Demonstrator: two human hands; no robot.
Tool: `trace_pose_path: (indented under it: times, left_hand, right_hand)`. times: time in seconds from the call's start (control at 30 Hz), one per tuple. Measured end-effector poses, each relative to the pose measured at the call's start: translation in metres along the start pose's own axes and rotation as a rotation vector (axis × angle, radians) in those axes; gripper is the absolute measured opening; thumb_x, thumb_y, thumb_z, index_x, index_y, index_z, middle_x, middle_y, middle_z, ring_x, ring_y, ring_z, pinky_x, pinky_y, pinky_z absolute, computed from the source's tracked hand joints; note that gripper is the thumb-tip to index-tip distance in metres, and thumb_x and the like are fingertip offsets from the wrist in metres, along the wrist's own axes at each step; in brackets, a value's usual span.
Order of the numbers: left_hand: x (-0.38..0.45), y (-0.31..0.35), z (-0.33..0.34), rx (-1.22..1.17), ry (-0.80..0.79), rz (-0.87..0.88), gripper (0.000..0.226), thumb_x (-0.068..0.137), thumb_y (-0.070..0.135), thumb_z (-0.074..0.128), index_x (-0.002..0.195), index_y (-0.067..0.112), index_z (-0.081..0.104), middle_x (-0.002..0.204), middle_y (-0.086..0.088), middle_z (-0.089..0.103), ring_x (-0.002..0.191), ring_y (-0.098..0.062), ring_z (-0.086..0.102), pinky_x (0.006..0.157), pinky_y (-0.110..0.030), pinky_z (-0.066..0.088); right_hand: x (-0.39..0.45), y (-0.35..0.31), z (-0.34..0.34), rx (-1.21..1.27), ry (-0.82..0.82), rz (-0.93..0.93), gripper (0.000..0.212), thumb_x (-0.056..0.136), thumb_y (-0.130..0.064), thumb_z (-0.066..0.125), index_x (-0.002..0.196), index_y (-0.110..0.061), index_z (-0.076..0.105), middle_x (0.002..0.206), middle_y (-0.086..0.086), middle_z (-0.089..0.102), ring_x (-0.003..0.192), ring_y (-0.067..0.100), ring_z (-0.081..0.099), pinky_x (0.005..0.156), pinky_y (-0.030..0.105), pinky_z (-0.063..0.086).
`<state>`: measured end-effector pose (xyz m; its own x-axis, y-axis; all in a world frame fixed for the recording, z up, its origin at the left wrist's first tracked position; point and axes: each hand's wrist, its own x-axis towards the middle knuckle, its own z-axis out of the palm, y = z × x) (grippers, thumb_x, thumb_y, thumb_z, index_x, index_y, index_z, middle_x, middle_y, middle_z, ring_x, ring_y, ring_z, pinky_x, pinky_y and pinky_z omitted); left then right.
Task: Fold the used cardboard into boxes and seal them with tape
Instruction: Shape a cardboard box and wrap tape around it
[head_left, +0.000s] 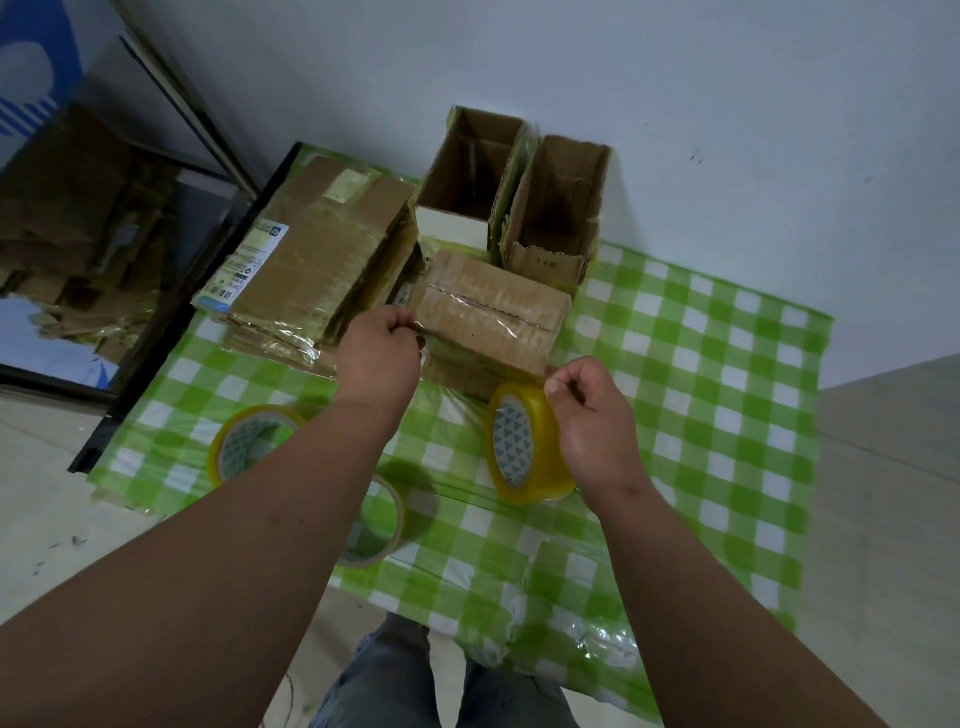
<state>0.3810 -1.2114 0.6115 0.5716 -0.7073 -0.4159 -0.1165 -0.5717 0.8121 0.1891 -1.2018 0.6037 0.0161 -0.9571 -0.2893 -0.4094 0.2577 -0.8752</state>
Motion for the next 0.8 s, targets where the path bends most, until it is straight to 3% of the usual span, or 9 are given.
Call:
trace_pose_path:
  times: [0.07,0.17,0.33,0.4,0.5,0.63,0.8]
  left_hand:
    - [-0.005,0.003,0.0,0.011,-0.007,0.021,0.018,0.092,0.03,0.052,0.083,0.018,0.063,0.093,-0.015,0.07,0.092,-0.034,0.067,0.084,-0.052,0.056]
    - [-0.01,0.003,-0.001,0.072,-0.004,0.049,0.033,0.087,0.052,0.065,0.081,0.02,0.061,0.088,-0.005,0.069,0.087,-0.025,0.067,0.077,-0.043,0.056]
    - [-0.008,0.004,-0.007,-0.067,-0.023,-0.064,0.028,0.084,0.038,0.076,0.087,0.014,0.063,0.096,-0.01,0.069,0.088,-0.028,0.069,0.085,-0.044,0.057]
    - [-0.009,0.002,-0.01,-0.054,-0.011,-0.056,0.03,0.083,0.037,0.077,0.092,0.012,0.064,0.098,-0.009,0.069,0.085,-0.025,0.066,0.081,-0.042,0.057]
    - [-0.014,-0.001,-0.011,0.012,0.019,-0.014,0.033,0.085,0.034,0.075,0.107,0.012,0.063,0.106,-0.004,0.065,0.095,-0.022,0.062,0.073,-0.03,0.046]
    - [-0.02,0.001,-0.009,-0.028,-0.055,0.074,0.043,0.093,0.021,0.067,0.134,0.026,0.054,0.106,0.005,0.061,0.093,-0.007,0.059,0.078,-0.026,0.045]
    - [-0.016,-0.003,-0.01,-0.038,-0.086,0.039,0.044,0.091,0.014,0.067,0.134,0.022,0.058,0.106,-0.001,0.064,0.09,-0.016,0.059,0.079,-0.034,0.049]
  right_hand:
    - [-0.003,0.0,-0.001,-0.004,-0.005,0.001,0.022,0.098,-0.012,0.054,0.079,-0.022,0.051,0.08,-0.008,0.059,0.066,0.0,0.049,0.06,0.017,0.04]
    - [-0.007,0.001,-0.003,0.004,-0.018,0.003,0.021,0.098,-0.011,0.054,0.079,-0.021,0.051,0.079,-0.005,0.059,0.067,0.006,0.049,0.062,0.024,0.04]
    - [-0.014,0.002,-0.005,0.008,-0.05,-0.026,0.017,0.097,-0.009,0.055,0.081,-0.015,0.053,0.086,-0.002,0.063,0.074,0.006,0.053,0.067,0.023,0.043]
    - [-0.016,0.002,-0.004,0.022,-0.046,-0.059,0.017,0.096,-0.007,0.056,0.082,-0.015,0.054,0.103,-0.003,0.066,0.096,0.005,0.059,0.082,0.02,0.045]
    - [-0.018,0.005,-0.005,0.023,-0.048,-0.113,0.016,0.094,-0.005,0.058,0.082,-0.015,0.055,0.126,-0.005,0.064,0.119,0.008,0.055,0.1,0.027,0.042]
    - [-0.019,0.003,-0.004,0.027,-0.048,-0.123,0.019,0.094,-0.006,0.059,0.081,-0.02,0.055,0.13,-0.005,0.062,0.123,0.01,0.055,0.103,0.03,0.041]
    - [-0.021,0.002,-0.002,0.03,-0.05,-0.096,0.017,0.094,-0.008,0.061,0.082,-0.02,0.056,0.122,-0.014,0.062,0.115,0.007,0.056,0.097,0.027,0.043]
